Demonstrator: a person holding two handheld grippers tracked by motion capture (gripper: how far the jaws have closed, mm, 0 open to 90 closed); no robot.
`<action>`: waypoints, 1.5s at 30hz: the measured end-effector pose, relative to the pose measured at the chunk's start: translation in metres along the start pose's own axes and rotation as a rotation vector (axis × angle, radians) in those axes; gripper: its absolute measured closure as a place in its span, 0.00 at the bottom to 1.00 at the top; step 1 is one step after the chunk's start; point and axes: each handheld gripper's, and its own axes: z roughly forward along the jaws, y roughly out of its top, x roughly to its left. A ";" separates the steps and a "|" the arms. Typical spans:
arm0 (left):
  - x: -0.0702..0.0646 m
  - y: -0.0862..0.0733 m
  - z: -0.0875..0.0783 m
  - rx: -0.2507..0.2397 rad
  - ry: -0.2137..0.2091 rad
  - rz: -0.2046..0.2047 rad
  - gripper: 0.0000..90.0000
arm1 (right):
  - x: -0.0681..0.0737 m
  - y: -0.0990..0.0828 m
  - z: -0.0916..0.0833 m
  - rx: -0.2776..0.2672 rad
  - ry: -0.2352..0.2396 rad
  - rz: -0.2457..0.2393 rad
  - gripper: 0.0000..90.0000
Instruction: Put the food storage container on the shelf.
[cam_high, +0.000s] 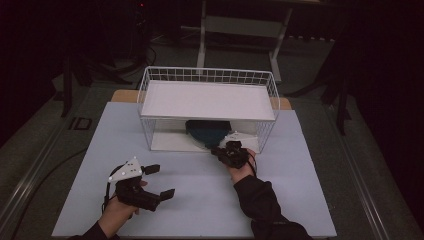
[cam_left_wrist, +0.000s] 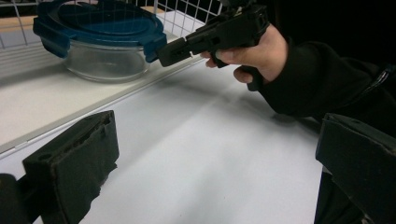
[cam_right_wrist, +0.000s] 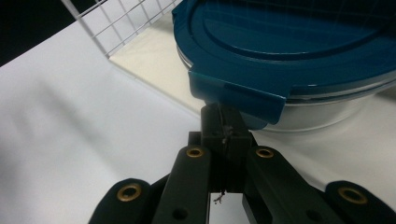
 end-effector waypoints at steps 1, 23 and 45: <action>0.000 0.000 0.000 -0.002 0.000 0.001 0.00 | -0.001 0.001 0.001 0.000 0.000 0.004 1.00; -0.006 -0.001 0.001 0.014 -0.010 0.027 0.00 | 0.015 -0.015 -0.035 -0.102 0.112 -0.008 0.17; -0.009 -0.007 -0.012 0.025 0.012 0.043 0.00 | 0.012 -0.061 -0.131 -0.157 0.080 -0.017 0.16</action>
